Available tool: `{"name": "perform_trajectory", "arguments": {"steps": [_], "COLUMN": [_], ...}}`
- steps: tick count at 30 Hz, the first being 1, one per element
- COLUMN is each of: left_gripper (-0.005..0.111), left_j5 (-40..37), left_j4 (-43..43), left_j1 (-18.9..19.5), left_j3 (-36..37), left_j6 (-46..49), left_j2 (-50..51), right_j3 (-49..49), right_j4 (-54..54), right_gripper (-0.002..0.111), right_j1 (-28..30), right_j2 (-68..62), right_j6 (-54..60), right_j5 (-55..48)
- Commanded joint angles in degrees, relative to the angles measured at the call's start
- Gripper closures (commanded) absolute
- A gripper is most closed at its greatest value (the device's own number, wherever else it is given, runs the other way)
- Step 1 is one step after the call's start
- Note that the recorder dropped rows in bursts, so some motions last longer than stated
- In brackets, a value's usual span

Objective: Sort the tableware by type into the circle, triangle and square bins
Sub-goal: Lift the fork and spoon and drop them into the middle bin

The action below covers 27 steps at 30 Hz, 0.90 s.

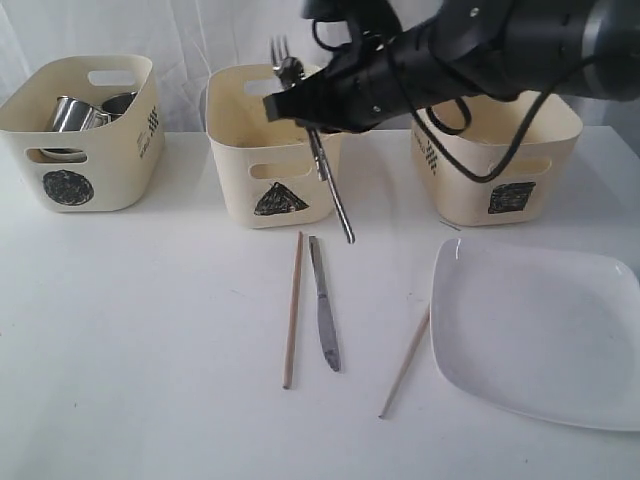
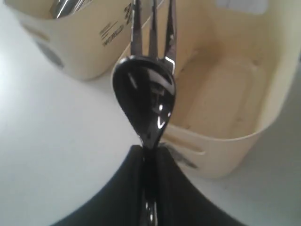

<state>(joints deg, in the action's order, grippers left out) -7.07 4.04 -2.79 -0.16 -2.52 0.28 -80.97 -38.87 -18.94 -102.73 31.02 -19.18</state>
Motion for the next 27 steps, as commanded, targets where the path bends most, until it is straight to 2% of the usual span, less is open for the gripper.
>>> {"name": "perform_trajectory", "arguments": {"steps": [1,9,13,21,25,27], "left_gripper": [0.107,0.107,0.107,0.107,0.107,0.107], "left_j5": [-0.25,-0.25,-0.25,-0.25,-0.25,-0.25], "left_j4": [-0.35,-0.35,-0.35,-0.35,-0.35,-0.35], "left_j1": [0.03,0.03,0.03,0.03,0.03,0.03], "left_j3": [0.16,0.16,0.16,0.16,0.16,0.16], "left_j6": [-0.20,-0.20,-0.20,-0.20,-0.20,-0.20], "left_j2": [-0.28,-0.28,-0.28,-0.28,-0.28,-0.28], "right_j3": [2.36,-2.22,-9.18,-23.15,-25.62,-25.86], "right_j4": [-7.53,-10.89,-13.14,-13.14,-13.83,-14.15], "right_gripper": [0.108,0.108,0.108,0.108,0.108,0.108], "right_j1": [3.03,4.24,4.24,4.00,4.00,4.00], "right_j2": [2.16,-1.63,-7.05,-17.41,-17.06,-17.35], "right_j6": [-0.72,-0.89,-2.84,-5.97,-6.10,-6.89], "right_j5": [9.49,17.08,19.18,16.98,13.33,15.87]}}
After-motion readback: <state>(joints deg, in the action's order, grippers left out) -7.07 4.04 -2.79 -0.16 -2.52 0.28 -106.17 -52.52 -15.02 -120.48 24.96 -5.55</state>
